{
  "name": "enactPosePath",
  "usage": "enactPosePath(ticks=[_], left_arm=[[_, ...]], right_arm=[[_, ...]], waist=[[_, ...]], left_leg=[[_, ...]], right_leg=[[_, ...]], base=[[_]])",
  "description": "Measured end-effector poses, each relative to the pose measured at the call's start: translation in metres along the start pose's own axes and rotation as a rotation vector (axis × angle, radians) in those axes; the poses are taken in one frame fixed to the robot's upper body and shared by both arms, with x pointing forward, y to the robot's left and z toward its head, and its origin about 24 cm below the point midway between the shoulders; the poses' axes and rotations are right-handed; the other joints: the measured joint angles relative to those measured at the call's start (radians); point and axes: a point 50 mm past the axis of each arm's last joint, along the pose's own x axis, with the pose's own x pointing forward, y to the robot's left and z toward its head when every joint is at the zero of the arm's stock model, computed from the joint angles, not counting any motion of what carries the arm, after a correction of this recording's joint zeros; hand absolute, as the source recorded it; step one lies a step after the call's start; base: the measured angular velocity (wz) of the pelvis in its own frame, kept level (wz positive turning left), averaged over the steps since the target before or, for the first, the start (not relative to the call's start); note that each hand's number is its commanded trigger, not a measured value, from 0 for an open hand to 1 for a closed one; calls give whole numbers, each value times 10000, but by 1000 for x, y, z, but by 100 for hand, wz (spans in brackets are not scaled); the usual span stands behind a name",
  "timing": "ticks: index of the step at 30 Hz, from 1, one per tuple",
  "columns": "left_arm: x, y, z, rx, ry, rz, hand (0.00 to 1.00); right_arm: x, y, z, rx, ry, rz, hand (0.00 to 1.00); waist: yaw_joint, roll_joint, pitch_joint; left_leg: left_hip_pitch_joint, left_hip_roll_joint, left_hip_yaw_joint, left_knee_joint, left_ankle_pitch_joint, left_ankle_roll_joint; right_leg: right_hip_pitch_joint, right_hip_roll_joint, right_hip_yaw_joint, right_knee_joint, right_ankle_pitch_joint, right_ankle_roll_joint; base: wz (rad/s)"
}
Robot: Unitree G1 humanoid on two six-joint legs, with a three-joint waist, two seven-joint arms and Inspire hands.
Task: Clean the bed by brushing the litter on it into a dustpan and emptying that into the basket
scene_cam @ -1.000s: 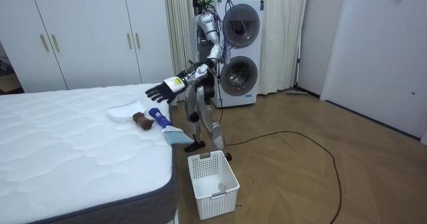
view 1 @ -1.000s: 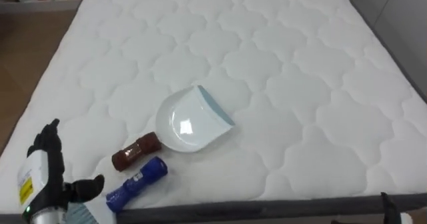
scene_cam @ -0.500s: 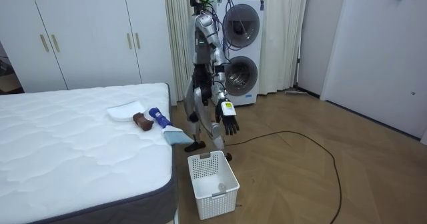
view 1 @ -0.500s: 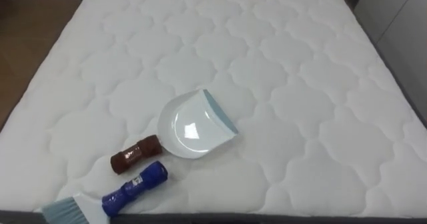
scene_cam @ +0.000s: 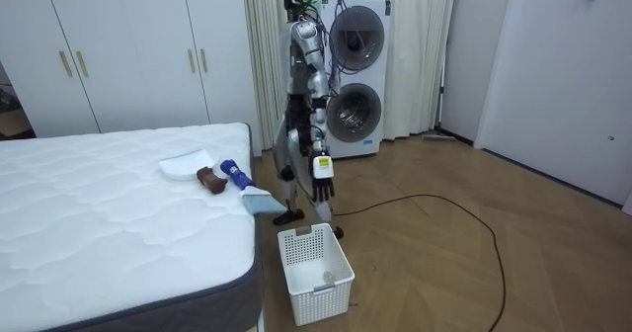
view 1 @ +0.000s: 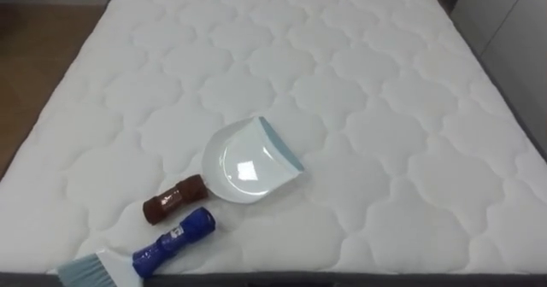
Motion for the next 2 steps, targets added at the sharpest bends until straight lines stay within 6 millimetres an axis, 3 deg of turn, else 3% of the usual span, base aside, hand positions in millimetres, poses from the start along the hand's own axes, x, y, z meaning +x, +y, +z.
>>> enactPosePath(ticks=[2], left_arm=[[0, -4, 1, 1000, -72, -327, 0]], right_arm=[[0, 3, 2, -706, -42, 216, 0]], waist=[[-2, -13, 4]], left_leg=[[-1, -2, 5, -1, 0, 0]], right_leg=[[-1, 0, 0, -2, 0, 0]], base=[[0]])
